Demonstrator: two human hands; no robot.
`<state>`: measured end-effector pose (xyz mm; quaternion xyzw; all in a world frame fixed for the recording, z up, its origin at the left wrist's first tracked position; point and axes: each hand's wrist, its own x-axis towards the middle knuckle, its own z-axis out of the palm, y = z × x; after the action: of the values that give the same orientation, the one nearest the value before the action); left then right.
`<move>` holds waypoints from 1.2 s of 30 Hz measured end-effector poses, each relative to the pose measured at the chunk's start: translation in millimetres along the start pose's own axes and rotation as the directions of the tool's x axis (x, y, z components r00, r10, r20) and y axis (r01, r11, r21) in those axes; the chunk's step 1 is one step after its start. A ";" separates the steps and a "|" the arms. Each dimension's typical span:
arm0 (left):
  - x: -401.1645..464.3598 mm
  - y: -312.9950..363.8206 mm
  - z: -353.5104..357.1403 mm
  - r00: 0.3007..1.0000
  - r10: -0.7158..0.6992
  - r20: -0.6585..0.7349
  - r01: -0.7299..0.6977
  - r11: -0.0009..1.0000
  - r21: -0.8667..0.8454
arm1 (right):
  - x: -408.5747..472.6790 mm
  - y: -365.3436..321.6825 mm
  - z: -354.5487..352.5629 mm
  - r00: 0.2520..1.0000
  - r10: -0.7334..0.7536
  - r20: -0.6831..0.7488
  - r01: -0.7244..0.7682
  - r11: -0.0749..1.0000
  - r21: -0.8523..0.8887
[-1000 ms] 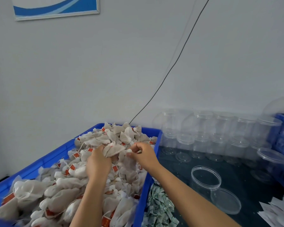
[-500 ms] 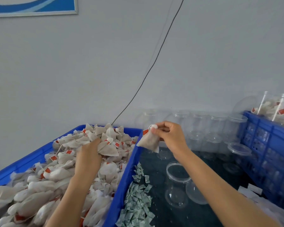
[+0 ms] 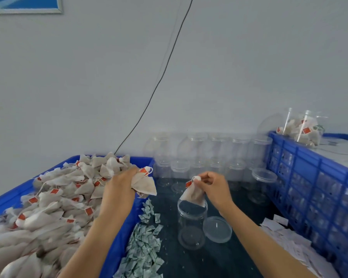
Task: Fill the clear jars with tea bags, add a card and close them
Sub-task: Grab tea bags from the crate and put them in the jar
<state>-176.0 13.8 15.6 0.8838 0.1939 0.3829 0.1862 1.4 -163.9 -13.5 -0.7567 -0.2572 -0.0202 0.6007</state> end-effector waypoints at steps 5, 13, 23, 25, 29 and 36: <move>-6.6 14.5 24.6 1.000 0.013 -0.015 -0.014 0.997 -0.082 | -7.5 18.6 5.0 0.994 -0.007 0.112 0.027 0.985 -0.172; -13.3 35.1 37.7 0.985 0.171 -0.007 -0.169 0.967 -0.192 | -9.6 -17.7 10.2 0.908 -0.116 0.402 0.006 0.964 0.266; -25.2 33.4 60.8 0.987 0.154 0.043 -0.129 0.926 -0.356 | -0.7 -20.3 25.4 0.956 -0.169 0.239 0.134 0.979 0.156; -20.7 36.5 70.5 0.991 0.110 0.075 -0.075 0.926 -0.371 | 0.3 -16.6 23.9 0.976 -0.155 0.151 0.128 0.976 0.174; -15.0 39.5 80.9 0.985 0.155 0.075 -0.134 0.963 -0.234 | 2.6 -5.9 15.6 0.989 -0.122 -0.081 0.131 0.985 0.109; -15.5 32.8 81.1 0.997 0.047 0.065 -0.028 0.963 -0.267 | 13.1 10.2 -7.7 0.987 -0.140 0.075 0.154 0.963 -0.221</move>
<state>-118.5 -36.4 -29.8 0.8672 0.1173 0.3776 0.3028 19.1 -167.7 -16.1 -0.7992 -0.3262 -0.0715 0.4997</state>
